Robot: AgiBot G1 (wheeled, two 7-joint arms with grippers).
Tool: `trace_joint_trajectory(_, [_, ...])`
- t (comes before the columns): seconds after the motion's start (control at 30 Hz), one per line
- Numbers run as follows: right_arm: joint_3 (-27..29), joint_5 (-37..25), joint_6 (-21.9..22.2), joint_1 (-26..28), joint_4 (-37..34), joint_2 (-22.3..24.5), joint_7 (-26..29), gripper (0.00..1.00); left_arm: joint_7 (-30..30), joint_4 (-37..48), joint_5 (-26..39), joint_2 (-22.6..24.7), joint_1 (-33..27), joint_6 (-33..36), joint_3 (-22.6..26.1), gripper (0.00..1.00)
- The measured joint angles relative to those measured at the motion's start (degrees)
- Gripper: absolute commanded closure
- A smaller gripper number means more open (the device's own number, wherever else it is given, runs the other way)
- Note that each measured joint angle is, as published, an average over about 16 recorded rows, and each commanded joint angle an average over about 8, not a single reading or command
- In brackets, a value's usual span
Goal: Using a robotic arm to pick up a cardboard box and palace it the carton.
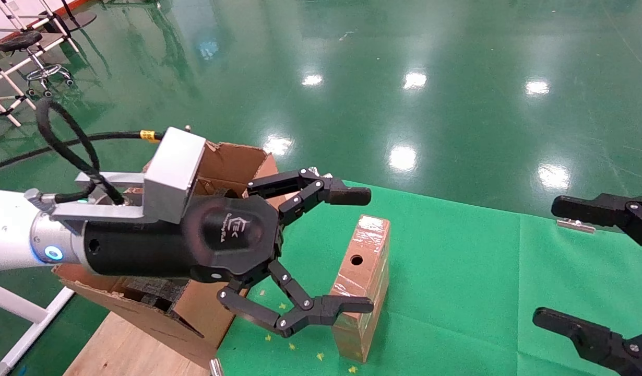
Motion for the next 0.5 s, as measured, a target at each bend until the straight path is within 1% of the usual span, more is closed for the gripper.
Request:
trace_joint_trajectory(0.33, [0.0, 0.0, 0.0, 0.0, 0.0, 0.0, 0.0, 0.0, 0.0, 0.0, 0.0, 0.0, 0.0, 0.0, 0.0, 0.0])
trace_joint_trajectory(0.37, [0.0, 0.0, 0.0, 0.0, 0.0, 0.0, 0.0, 0.09, 0.0, 0.0, 0.0, 0.0, 0.0, 0.0, 0.0, 0.0])
trace_joint_trajectory(0.5, [0.0, 0.0, 0.0, 0.0, 0.0, 0.0, 0.0, 0.59, 0.0, -0.02, 0.0, 0.0, 0.01, 0.0, 0.0, 0.0])
